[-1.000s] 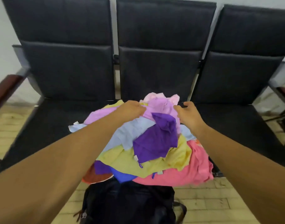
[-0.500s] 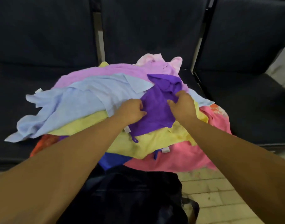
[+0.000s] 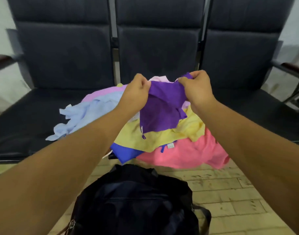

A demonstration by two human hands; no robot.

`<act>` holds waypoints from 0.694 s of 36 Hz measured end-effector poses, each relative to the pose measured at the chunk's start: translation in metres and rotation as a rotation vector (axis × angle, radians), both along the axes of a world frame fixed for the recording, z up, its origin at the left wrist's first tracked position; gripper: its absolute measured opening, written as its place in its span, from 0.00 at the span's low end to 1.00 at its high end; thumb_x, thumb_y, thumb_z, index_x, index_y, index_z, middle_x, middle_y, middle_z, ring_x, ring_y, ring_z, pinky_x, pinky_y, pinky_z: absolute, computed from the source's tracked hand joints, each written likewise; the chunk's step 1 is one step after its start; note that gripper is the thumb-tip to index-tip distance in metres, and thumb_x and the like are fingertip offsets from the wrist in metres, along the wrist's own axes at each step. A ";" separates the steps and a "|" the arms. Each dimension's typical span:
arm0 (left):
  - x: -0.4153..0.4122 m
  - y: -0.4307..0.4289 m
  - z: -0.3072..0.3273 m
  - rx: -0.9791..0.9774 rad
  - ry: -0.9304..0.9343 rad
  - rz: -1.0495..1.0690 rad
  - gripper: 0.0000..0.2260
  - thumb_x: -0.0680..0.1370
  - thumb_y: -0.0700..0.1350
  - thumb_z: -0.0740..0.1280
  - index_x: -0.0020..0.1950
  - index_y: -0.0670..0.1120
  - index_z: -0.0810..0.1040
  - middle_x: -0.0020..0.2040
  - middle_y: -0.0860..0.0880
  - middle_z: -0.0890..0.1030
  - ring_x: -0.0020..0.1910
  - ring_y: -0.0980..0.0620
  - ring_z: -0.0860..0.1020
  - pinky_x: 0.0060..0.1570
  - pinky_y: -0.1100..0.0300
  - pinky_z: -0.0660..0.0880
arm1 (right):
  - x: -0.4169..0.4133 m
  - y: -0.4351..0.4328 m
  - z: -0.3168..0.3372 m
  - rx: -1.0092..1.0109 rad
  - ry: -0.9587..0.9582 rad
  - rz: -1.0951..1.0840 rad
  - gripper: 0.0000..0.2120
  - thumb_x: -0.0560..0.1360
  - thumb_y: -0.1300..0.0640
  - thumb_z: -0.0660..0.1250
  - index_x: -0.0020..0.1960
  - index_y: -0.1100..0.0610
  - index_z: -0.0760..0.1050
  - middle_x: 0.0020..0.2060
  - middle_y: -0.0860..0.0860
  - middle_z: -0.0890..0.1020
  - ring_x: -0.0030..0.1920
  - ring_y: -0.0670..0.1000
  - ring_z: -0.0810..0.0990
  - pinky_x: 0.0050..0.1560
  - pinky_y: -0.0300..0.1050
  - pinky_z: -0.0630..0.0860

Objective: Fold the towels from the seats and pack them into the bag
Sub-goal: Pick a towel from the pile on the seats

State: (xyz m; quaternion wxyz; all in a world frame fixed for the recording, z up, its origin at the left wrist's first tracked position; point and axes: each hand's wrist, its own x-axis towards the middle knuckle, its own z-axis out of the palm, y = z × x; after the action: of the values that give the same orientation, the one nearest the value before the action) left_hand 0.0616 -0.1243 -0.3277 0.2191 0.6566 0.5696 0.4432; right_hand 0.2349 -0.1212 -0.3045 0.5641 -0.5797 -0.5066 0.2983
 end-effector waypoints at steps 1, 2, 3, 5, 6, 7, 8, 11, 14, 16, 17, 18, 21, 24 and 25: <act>-0.003 -0.010 0.008 0.010 -0.007 -0.016 0.08 0.84 0.49 0.57 0.49 0.46 0.69 0.36 0.55 0.71 0.34 0.59 0.68 0.31 0.69 0.65 | -0.001 -0.011 0.009 -0.005 0.060 0.003 0.09 0.71 0.63 0.69 0.41 0.58 0.68 0.37 0.58 0.70 0.37 0.53 0.70 0.36 0.50 0.69; -0.005 -0.020 0.016 0.017 -0.028 -0.032 0.08 0.84 0.49 0.58 0.48 0.47 0.69 0.37 0.55 0.71 0.35 0.59 0.68 0.32 0.69 0.65 | -0.002 -0.023 0.017 -0.022 0.141 0.016 0.10 0.72 0.64 0.69 0.43 0.57 0.68 0.41 0.59 0.73 0.39 0.54 0.73 0.36 0.50 0.71; -0.008 -0.031 0.023 0.020 -0.061 -0.052 0.08 0.84 0.49 0.59 0.48 0.47 0.70 0.37 0.55 0.72 0.35 0.59 0.69 0.34 0.68 0.66 | -0.003 -0.036 0.023 -0.044 0.220 0.048 0.10 0.73 0.64 0.69 0.46 0.55 0.69 0.46 0.59 0.77 0.42 0.54 0.76 0.37 0.50 0.74; -0.015 -0.055 0.034 0.000 -0.144 -0.091 0.08 0.83 0.49 0.60 0.46 0.48 0.72 0.38 0.54 0.74 0.37 0.57 0.70 0.38 0.62 0.67 | -0.006 -0.064 0.033 -0.102 0.306 0.169 0.08 0.76 0.66 0.68 0.50 0.54 0.73 0.47 0.57 0.80 0.42 0.53 0.79 0.38 0.47 0.76; -0.018 -0.066 0.037 -0.021 -0.185 -0.112 0.08 0.83 0.49 0.61 0.46 0.48 0.73 0.39 0.53 0.75 0.38 0.55 0.71 0.40 0.60 0.68 | -0.008 -0.079 0.036 -0.124 0.320 0.245 0.06 0.77 0.65 0.67 0.49 0.55 0.75 0.43 0.55 0.80 0.40 0.52 0.79 0.37 0.46 0.76; -0.021 -0.077 0.039 -0.042 -0.225 -0.133 0.08 0.82 0.49 0.62 0.45 0.49 0.74 0.39 0.52 0.76 0.39 0.54 0.72 0.42 0.58 0.69 | -0.011 -0.092 0.037 -0.139 0.328 0.322 0.05 0.79 0.65 0.67 0.47 0.56 0.77 0.41 0.54 0.81 0.39 0.51 0.79 0.37 0.45 0.76; -0.025 -0.090 0.040 -0.065 -0.261 -0.148 0.08 0.82 0.49 0.63 0.45 0.49 0.75 0.40 0.50 0.77 0.40 0.53 0.73 0.43 0.56 0.70 | -0.015 -0.106 0.037 -0.157 0.338 0.401 0.05 0.79 0.63 0.67 0.46 0.57 0.77 0.41 0.54 0.81 0.40 0.51 0.80 0.40 0.46 0.77; -0.035 -0.127 0.038 -0.141 -0.288 -0.206 0.09 0.81 0.47 0.66 0.42 0.48 0.76 0.38 0.50 0.79 0.35 0.54 0.74 0.39 0.59 0.71 | -0.026 -0.142 0.027 -0.199 0.317 0.646 0.04 0.79 0.63 0.67 0.52 0.64 0.78 0.49 0.60 0.78 0.51 0.54 0.78 0.56 0.53 0.77; -0.046 -0.159 0.022 -0.177 -0.187 -0.232 0.11 0.80 0.47 0.67 0.38 0.48 0.76 0.32 0.55 0.77 0.31 0.60 0.72 0.35 0.65 0.71 | -0.040 -0.175 0.007 -0.273 0.179 0.793 0.07 0.75 0.65 0.72 0.53 0.64 0.80 0.50 0.60 0.82 0.52 0.54 0.81 0.64 0.56 0.76; -0.054 -0.170 0.010 -0.201 -0.143 -0.203 0.12 0.80 0.48 0.68 0.36 0.48 0.76 0.31 0.56 0.77 0.31 0.59 0.72 0.37 0.63 0.70 | -0.044 -0.187 -0.007 -0.310 0.048 0.810 0.15 0.70 0.66 0.77 0.55 0.58 0.81 0.50 0.61 0.82 0.50 0.56 0.82 0.62 0.61 0.77; -0.058 -0.176 0.003 -0.221 -0.141 -0.189 0.12 0.79 0.48 0.68 0.36 0.48 0.76 0.31 0.56 0.77 0.31 0.59 0.72 0.38 0.61 0.70 | -0.046 -0.191 -0.015 -0.308 -0.036 0.801 0.18 0.68 0.66 0.78 0.56 0.56 0.81 0.49 0.62 0.82 0.47 0.57 0.82 0.58 0.61 0.79; -0.062 -0.181 -0.003 -0.248 -0.167 -0.182 0.12 0.79 0.49 0.68 0.37 0.48 0.76 0.31 0.55 0.77 0.31 0.58 0.73 0.38 0.60 0.71 | -0.049 -0.195 -0.021 -0.299 -0.104 0.787 0.18 0.68 0.67 0.77 0.56 0.55 0.81 0.48 0.64 0.81 0.45 0.59 0.81 0.54 0.59 0.81; -0.075 -0.199 -0.019 -0.329 -0.214 -0.263 0.11 0.77 0.53 0.71 0.41 0.47 0.77 0.33 0.54 0.80 0.32 0.58 0.75 0.37 0.63 0.71 | -0.052 -0.206 -0.039 -0.300 -0.039 0.692 0.12 0.73 0.73 0.71 0.51 0.60 0.80 0.44 0.64 0.80 0.38 0.59 0.76 0.40 0.50 0.78; -0.093 -0.210 -0.041 -0.392 0.060 -0.454 0.15 0.67 0.61 0.74 0.46 0.55 0.79 0.38 0.50 0.81 0.37 0.55 0.76 0.44 0.58 0.70 | -0.049 -0.212 -0.065 -0.397 0.330 0.580 0.12 0.73 0.77 0.65 0.47 0.63 0.79 0.35 0.60 0.77 0.31 0.54 0.71 0.27 0.41 0.71; -0.098 -0.214 -0.049 -0.429 0.154 -0.491 0.16 0.66 0.62 0.75 0.48 0.57 0.79 0.41 0.48 0.82 0.39 0.52 0.78 0.46 0.55 0.72 | -0.048 -0.212 -0.072 -0.433 0.409 0.557 0.12 0.73 0.78 0.64 0.47 0.63 0.79 0.32 0.58 0.75 0.27 0.51 0.70 0.26 0.40 0.70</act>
State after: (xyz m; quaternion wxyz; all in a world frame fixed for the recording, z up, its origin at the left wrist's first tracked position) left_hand -0.0368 -0.3381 -0.3765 0.4090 0.7448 0.4893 0.1964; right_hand 0.1873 -0.3332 -0.3762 0.4158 -0.4545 -0.4469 0.6487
